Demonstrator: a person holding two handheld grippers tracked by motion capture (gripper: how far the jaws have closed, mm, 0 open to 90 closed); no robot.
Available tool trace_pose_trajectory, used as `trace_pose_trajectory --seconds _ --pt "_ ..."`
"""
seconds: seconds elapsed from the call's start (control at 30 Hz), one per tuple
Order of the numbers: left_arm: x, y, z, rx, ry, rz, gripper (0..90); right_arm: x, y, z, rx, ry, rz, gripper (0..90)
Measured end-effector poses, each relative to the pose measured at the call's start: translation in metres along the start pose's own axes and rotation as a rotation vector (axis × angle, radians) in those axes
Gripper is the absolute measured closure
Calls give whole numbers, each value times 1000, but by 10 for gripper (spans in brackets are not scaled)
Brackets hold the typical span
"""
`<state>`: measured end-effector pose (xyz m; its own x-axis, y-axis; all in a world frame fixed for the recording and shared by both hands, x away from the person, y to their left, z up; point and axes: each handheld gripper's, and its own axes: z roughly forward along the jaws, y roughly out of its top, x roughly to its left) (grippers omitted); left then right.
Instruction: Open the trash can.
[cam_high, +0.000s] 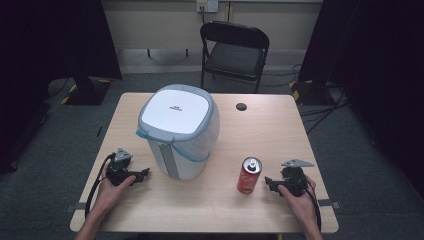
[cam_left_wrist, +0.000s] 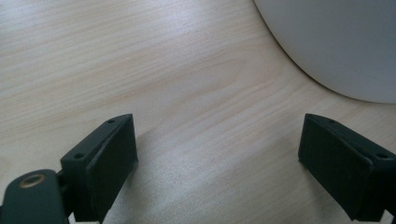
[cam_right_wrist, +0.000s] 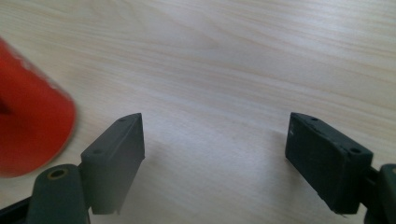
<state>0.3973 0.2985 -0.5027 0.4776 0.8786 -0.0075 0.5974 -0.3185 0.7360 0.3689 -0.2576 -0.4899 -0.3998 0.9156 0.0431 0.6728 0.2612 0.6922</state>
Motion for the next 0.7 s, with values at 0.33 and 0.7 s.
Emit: trace_pose_trajectory --seconds 0.33,0.7 --pt "0 0 0 0 0 0 109 13 -5 -22 -27 143 -84 222" --pt "0 0 0 0 0 0 109 44 -3 -26 -61 255 -188 150"
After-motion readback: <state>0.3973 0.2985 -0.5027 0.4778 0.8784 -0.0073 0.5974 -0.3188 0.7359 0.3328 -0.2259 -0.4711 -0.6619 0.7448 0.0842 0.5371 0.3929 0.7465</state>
